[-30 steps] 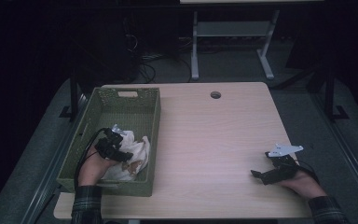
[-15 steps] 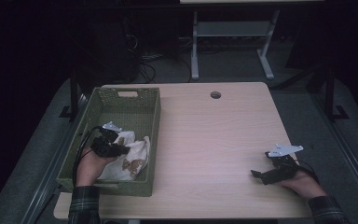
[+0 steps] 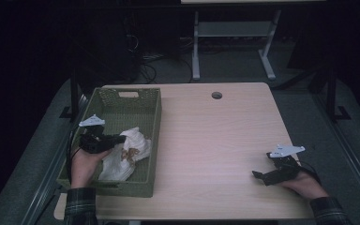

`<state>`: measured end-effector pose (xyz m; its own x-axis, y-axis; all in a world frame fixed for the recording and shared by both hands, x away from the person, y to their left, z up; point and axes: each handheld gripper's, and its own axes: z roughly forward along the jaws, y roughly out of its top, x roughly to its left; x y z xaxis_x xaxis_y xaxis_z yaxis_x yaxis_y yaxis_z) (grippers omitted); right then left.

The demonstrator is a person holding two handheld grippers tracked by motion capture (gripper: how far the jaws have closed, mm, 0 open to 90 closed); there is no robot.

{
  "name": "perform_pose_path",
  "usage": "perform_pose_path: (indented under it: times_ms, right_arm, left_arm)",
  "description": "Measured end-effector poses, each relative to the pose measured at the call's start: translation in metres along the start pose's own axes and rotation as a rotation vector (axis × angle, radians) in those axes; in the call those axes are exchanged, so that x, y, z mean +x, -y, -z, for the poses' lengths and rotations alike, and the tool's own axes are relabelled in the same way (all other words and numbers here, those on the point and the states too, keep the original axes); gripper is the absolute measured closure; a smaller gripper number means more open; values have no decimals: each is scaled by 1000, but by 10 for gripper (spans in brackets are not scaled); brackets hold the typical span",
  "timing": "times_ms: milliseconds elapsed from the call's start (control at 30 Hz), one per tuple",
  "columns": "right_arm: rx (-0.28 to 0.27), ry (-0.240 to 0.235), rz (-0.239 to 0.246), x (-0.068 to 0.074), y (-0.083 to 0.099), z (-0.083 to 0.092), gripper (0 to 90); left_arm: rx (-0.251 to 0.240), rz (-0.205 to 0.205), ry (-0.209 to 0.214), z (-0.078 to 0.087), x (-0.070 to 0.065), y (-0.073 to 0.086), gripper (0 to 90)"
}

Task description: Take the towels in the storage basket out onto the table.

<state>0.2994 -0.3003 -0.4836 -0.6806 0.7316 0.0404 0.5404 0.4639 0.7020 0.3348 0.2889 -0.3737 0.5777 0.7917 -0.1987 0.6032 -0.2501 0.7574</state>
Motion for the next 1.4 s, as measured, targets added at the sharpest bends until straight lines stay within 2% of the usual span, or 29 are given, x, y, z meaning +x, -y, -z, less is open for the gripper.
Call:
perform_pose_path:
  times_ms: [33,133,167,200,233,333,367,533,567,767,833,867,900,1067,1133,1267,1300,1400]
  right_arm:
    - [0,0,0,0,0,0,10]
    - [0,0,0,0,0,0,10]
    - [0,0,0,0,0,0,10]
    - [0,0,0,0,0,0,10]
    - [0,0,0,0,0,0,10]
    - [0,0,0,0,0,0,10]
    - [0,0,1,0,0,0,10]
    - [0,0,0,0,0,0,10]
    - [0,0,0,0,0,0,10]
    - [0,0,0,0,0,0,10]
    - [-2,1,2,0,0,0,10]
    - [-2,1,2,0,0,0,10]
    - [0,0,0,0,0,0,10]
    - [-1,0,-1,0,0,0,10]
    - [-1,0,-1,0,0,0,10]
    - [-1,0,0,0,0,0,10]
    - [-1,0,0,0,0,0,10]
    - [-1,0,0,0,0,0,10]
  left_arm:
    - [-28,2,3,4,0,-2,842]
    - [-51,2,2,8,-1,-4,843]
    - [-82,-3,-1,13,-1,-6,844]
    - [-82,-3,-1,13,-1,-6,845]
    - [-117,2,-6,18,-3,-9,845]
    - [-140,-1,-6,23,-4,-12,847]
    - [-164,-5,-6,28,-5,-15,848]
    - [-205,-9,2,37,-7,-22,849]
    - [-228,-7,11,40,-9,-27,851]
    - [-269,-29,20,47,-16,-44,853]
    - [-295,-43,29,49,-23,-54,853]
    - [-295,-43,29,49,-23,-54,853]
    - [-312,-54,36,50,-29,-61,853]
    - [-337,-80,47,52,-41,-73,856]
    - [-369,-88,76,53,-50,-82,856]
    - [-383,-107,88,51,-59,-90,857]
    - [-394,-121,105,48,-66,-96,857]
    - [-401,-131,120,45,-73,-101,857]
